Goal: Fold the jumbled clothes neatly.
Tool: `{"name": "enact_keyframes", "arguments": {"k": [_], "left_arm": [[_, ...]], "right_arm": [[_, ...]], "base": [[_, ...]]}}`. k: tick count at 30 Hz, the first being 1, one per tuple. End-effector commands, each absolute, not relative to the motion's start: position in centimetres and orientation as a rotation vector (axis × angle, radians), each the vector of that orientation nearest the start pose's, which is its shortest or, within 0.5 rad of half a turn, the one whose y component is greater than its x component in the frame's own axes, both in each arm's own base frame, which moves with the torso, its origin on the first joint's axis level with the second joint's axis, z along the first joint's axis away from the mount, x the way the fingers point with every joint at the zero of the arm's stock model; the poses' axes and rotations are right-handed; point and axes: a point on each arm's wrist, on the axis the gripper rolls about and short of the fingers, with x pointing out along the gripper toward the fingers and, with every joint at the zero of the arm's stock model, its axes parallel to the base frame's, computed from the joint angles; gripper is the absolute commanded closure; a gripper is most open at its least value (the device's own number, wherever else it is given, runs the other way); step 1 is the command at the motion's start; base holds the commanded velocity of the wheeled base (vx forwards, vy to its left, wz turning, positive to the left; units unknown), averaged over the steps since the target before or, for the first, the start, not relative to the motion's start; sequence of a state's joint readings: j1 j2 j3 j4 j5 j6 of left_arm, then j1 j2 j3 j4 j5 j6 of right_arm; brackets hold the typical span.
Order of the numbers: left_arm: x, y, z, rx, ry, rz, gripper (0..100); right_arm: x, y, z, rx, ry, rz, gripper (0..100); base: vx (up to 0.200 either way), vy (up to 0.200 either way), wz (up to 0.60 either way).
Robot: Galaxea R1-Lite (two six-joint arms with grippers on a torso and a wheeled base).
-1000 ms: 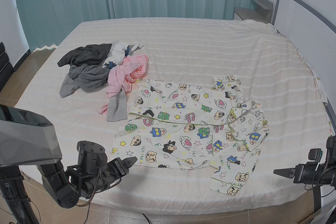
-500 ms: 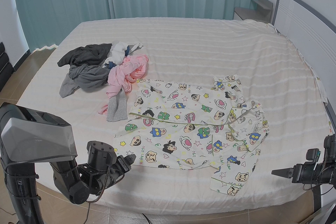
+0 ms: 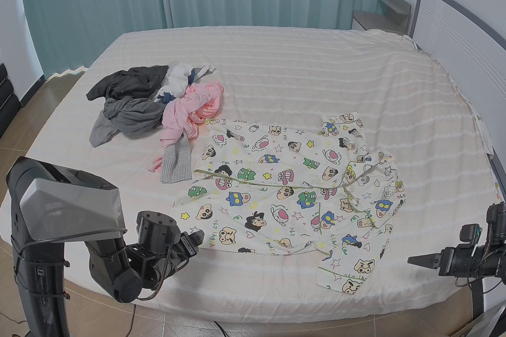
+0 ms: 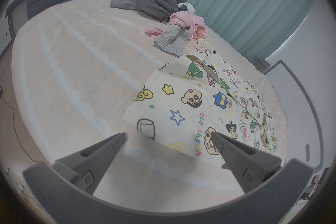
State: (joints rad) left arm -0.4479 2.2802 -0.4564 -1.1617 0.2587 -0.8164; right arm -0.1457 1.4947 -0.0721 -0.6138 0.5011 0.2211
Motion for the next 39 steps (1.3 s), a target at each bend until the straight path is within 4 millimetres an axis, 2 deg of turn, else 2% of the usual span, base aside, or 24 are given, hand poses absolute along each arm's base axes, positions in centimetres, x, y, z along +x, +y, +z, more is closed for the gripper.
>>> {"name": "enact_keyframes", "arguments": {"k": [1,11,12,19,20,21,22,25,27,31,35,39], "left_arm": [[28.5,-13.0,-3.5,-0.535,0.649,0.103,0],[30.2,-13.2,-3.4,-0.539,0.614,0.107,0],[30.3,-13.2,-3.4,-0.539,0.616,0.108,100],[30.3,-13.2,-3.7,-0.535,0.621,0.114,100],[30.4,-13.0,-3.7,-0.539,0.618,0.118,100],[30.4,-13.0,-3.7,-0.539,0.618,0.118,100],[30.5,-12.9,-3.6,-0.545,0.612,0.124,100],[30.4,-12.7,-3.6,-0.548,0.608,0.135,100],[30.6,-12.5,-3.4,-0.591,0.584,0.163,100],[30.5,-12.4,-3.2,-0.618,0.568,0.165,100],[30.5,-12.2,-3.1,-0.629,0.552,0.164,100],[30.7,-12.0,-2.8,-0.673,0.524,0.171,100]], "right_arm": [[14.7,-1.1,6.5,0.466,0.810,0.251,0],[14.7,-1.0,6.4,0.467,0.814,0.251,0],[14.7,-1.0,6.3,0.469,0.824,0.254,0],[15.7,-0.4,5.1,0.449,0.906,0.287,0],[16.5,-0.2,5.3,0.438,0.888,0.303,0],[16.5,-0.2,5.3,0.438,0.888,0.303,0],[17.7,0.0,5.9,0.425,0.853,0.326,0],[18.5,0.4,6.0,0.413,0.855,0.351,0],[19.5,2.3,4.4,0.380,0.952,0.400,0],[20.9,4.2,2.3,0.314,1.046,0.383,0],[22.2,4.6,1.8,0.327,1.053,0.366,0],[23.3,4.8,0.3,0.318,1.097,0.354,0]], "base": [[0.000,0.000,0.00],[0.000,0.000,0.00],[0.000,0.000,0.00],[0.000,0.000,0.00],[0.000,0.000,0.00],[0.000,0.000,0.00],[0.000,0.000,0.00],[0.000,0.000,0.00],[0.000,0.000,0.00],[0.000,0.000,0.00],[0.000,0.000,0.00],[0.000,0.000,0.00]]}}
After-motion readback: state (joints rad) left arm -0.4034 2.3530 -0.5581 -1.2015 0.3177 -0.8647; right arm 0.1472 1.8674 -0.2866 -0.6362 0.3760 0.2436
